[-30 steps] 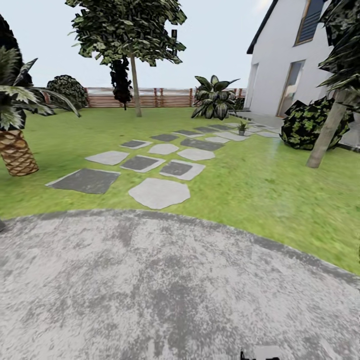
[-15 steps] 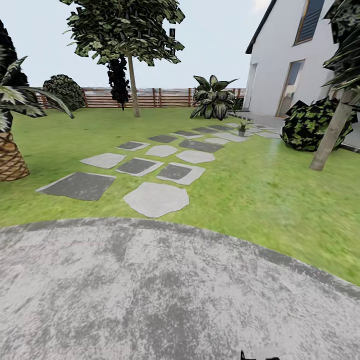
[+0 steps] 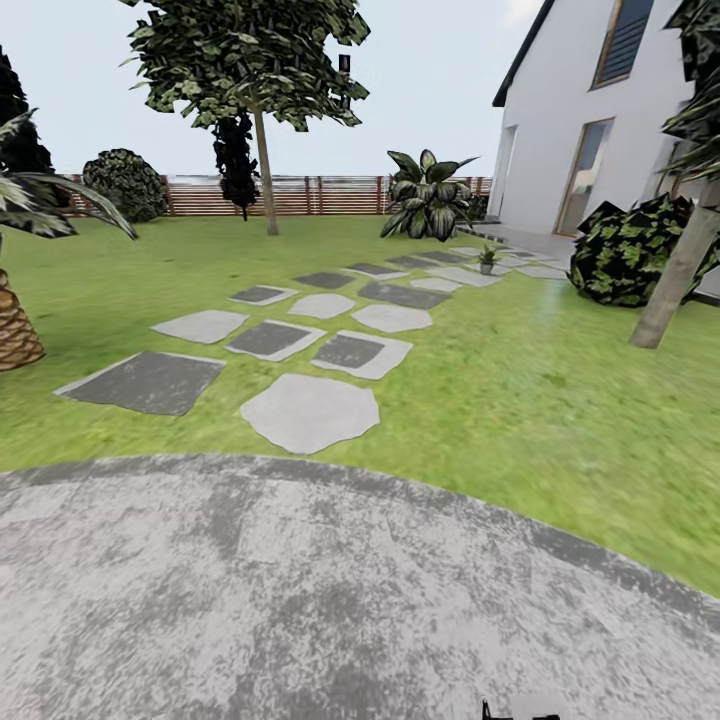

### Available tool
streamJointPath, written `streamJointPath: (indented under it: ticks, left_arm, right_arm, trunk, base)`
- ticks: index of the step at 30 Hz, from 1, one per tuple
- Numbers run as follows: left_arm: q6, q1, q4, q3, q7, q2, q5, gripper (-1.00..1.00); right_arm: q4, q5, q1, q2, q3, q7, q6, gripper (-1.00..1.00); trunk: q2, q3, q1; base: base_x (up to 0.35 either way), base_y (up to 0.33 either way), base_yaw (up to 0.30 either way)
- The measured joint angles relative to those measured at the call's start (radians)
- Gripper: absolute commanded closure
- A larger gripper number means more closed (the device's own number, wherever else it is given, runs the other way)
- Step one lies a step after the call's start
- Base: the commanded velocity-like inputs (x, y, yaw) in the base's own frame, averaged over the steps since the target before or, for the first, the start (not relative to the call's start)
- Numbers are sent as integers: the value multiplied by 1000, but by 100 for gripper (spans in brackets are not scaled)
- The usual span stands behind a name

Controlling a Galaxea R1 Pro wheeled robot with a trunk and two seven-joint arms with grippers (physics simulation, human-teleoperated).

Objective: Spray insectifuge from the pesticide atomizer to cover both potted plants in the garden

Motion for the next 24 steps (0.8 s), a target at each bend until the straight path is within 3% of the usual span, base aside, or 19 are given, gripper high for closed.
streamJointPath:
  ticks: [10,16,24]
  left_arm:
    - [0,0,0,0,0,0,0,100]
    - [1,0,0,0,0,0,0,100]
    - [1,0,0,0,1,0,0,100]
  right_arm:
    - [0,1,0,0,1,1,0,-100]
    - [0,1,0,0,1,1,0,-100]
    - [1,1,0,1,1,1,0,-100]
  trunk:
    - [0,0,0]
    - [0,0,0]
    - [0,0,0]
  base:
    - [339,0,-5]
    - [339,0,-204]
    - [339,7,-24]
